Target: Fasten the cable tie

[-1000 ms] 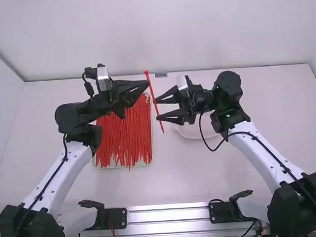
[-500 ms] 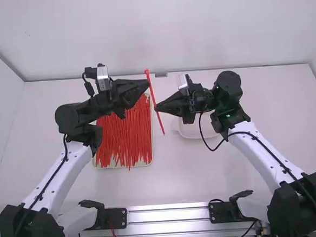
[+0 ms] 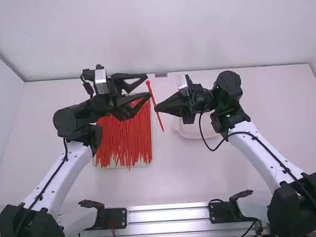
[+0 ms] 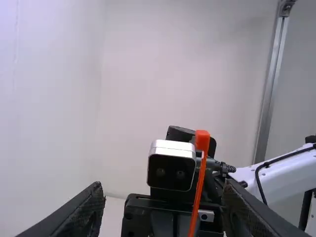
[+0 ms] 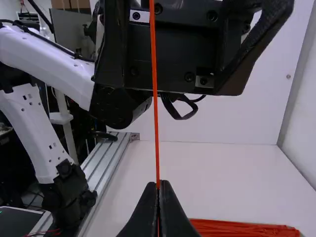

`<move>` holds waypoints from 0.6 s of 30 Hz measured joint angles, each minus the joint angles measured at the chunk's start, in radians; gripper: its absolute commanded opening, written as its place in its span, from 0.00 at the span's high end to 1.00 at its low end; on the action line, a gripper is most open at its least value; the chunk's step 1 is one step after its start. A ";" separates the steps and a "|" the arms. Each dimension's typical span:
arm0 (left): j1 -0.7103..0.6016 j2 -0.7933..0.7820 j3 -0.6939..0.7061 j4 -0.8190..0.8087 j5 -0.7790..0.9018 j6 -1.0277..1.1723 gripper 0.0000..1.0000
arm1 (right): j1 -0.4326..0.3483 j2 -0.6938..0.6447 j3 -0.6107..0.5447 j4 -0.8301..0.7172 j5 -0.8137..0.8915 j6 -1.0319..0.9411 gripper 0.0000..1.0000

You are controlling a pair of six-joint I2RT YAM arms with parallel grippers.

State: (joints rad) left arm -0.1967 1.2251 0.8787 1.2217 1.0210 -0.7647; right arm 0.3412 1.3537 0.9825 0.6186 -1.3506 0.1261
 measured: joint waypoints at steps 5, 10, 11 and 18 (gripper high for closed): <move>0.000 0.000 0.000 -0.017 0.005 0.000 0.30 | 0.000 0.000 0.000 0.000 -0.004 0.002 1.00; 0.006 0.003 0.031 -0.158 0.047 0.013 0.29 | 0.000 0.000 0.000 0.000 -0.005 0.000 1.00; 0.006 0.004 0.053 -0.212 0.058 0.031 0.30 | 0.000 0.000 0.000 0.000 -0.005 0.000 1.00; 0.007 0.005 0.151 -0.388 0.092 0.124 0.40 | 0.000 0.000 0.000 -0.003 -0.004 0.002 1.00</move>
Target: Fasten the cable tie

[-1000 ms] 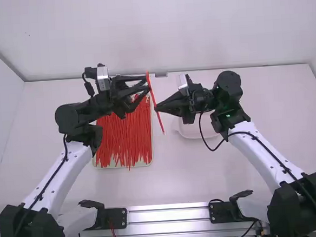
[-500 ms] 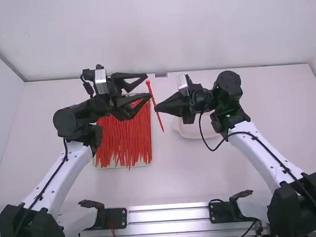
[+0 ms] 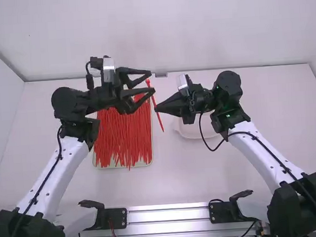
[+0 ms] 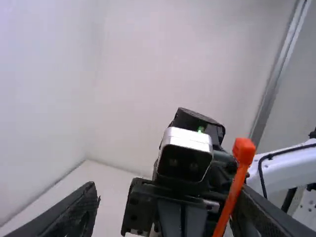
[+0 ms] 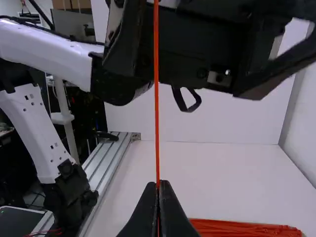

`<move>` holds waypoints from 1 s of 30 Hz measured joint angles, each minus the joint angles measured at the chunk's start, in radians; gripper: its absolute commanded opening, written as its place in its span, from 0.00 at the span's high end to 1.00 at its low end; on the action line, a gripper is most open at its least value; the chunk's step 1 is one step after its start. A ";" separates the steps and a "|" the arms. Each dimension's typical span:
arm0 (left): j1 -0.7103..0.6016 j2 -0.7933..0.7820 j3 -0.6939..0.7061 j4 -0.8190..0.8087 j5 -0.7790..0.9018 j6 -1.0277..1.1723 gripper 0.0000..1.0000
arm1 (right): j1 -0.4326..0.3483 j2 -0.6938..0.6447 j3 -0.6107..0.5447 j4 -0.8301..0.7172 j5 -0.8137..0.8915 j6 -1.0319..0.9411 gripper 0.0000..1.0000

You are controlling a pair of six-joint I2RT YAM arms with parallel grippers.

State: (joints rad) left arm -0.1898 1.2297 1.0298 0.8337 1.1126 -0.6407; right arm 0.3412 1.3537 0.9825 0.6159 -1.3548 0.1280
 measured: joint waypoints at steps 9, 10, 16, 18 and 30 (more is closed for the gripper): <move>0.000 0.000 0.031 0.003 0.047 0.040 0.68 | 0.000 0.000 0.000 -0.006 0.000 -0.005 1.00; 0.000 0.000 0.031 0.003 0.050 0.040 0.71 | 0.000 0.000 0.000 -0.006 0.000 -0.005 1.00; 0.000 0.000 0.031 0.003 0.055 0.040 0.79 | 0.000 0.000 0.000 -0.006 0.000 -0.006 1.00; 0.000 0.000 0.031 0.004 0.055 0.040 0.89 | 0.000 0.000 0.000 -0.006 0.000 -0.005 1.00; 0.000 0.000 0.031 -0.003 0.066 0.039 0.99 | 0.000 0.000 0.000 -0.050 0.005 -0.050 0.97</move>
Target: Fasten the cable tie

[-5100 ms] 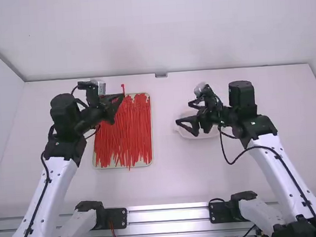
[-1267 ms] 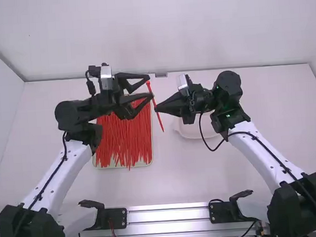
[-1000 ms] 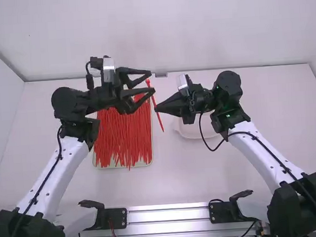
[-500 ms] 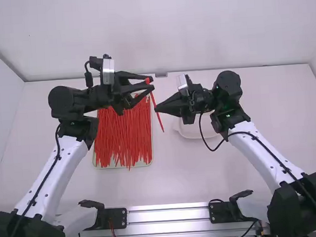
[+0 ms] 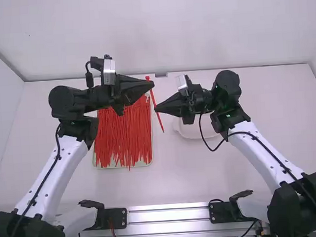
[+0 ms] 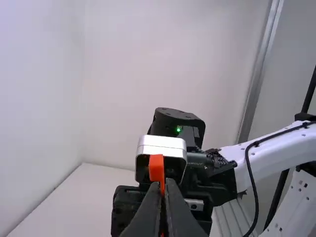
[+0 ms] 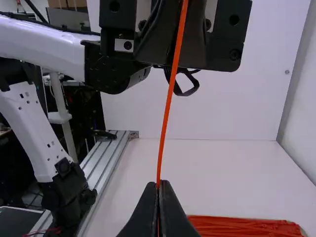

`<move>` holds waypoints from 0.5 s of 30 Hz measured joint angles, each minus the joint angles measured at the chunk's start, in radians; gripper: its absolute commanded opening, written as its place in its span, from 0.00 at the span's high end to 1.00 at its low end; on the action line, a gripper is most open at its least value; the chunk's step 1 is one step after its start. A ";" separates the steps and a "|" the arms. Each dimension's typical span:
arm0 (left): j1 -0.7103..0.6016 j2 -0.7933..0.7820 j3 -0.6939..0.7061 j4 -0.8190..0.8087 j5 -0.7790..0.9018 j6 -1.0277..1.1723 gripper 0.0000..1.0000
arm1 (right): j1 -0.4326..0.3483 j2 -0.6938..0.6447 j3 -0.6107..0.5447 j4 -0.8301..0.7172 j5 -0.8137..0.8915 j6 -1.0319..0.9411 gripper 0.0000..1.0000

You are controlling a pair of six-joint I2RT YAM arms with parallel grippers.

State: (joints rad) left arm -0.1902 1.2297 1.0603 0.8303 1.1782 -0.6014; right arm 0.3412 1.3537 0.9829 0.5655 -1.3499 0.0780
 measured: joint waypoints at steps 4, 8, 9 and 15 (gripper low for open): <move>0.000 0.000 0.000 0.007 -0.009 -0.004 0.99 | 0.000 0.000 0.000 -0.006 -0.004 -0.002 0.02; 0.016 0.000 0.000 -0.032 -0.030 -0.008 0.99 | -0.001 0.000 0.000 -0.001 -0.004 -0.006 0.02; 0.016 0.000 0.000 -0.032 -0.030 -0.008 0.99 | -0.001 0.000 0.000 -0.001 -0.004 -0.006 0.02; 0.055 0.000 0.003 -0.098 -0.061 -0.008 0.99 | -0.032 0.000 0.000 0.000 -0.005 -0.005 0.02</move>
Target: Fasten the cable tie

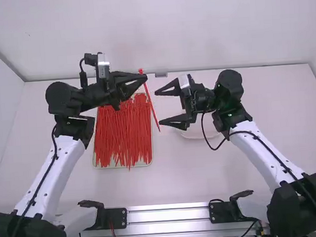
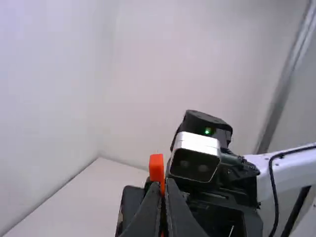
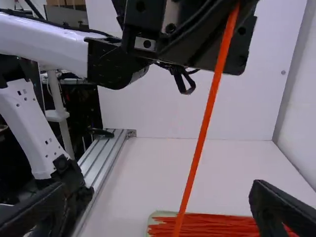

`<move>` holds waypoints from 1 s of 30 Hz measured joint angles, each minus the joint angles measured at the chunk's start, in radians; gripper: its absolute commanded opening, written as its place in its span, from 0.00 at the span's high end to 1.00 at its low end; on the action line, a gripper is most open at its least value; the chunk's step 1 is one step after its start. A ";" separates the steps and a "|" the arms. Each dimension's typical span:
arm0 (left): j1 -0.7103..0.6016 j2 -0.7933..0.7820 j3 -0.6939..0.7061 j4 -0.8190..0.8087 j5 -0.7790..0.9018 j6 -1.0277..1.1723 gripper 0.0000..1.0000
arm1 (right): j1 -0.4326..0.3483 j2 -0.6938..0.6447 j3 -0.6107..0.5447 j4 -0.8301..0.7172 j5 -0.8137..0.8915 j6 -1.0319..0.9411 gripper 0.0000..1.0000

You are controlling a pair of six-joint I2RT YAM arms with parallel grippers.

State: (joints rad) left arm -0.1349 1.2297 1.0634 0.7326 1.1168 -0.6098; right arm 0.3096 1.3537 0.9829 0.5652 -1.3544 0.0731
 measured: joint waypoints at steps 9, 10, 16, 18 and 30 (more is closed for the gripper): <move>0.033 0.075 0.179 -0.357 -0.003 0.035 0.98 | -0.022 0.000 0.000 -0.081 0.009 -0.112 0.02; 0.033 0.098 0.217 -0.414 -0.003 0.043 0.99 | -0.022 0.000 0.000 -0.086 0.022 -0.122 0.02; 0.033 0.234 0.386 -0.612 -0.001 0.058 0.98 | -0.031 0.000 0.000 -0.168 0.077 -0.194 0.02; 0.033 0.301 0.449 -0.652 0.012 0.047 0.98 | -0.042 0.000 0.000 -0.187 0.089 -0.238 0.02; 0.079 0.488 0.527 -0.661 0.053 -0.189 0.98 | -0.071 0.000 0.000 -0.236 0.101 -0.493 0.02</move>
State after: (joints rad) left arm -0.0555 1.7176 1.5906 0.0711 1.1698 -0.7990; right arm 0.2390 1.3537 0.9825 0.3294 -1.2533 -0.4202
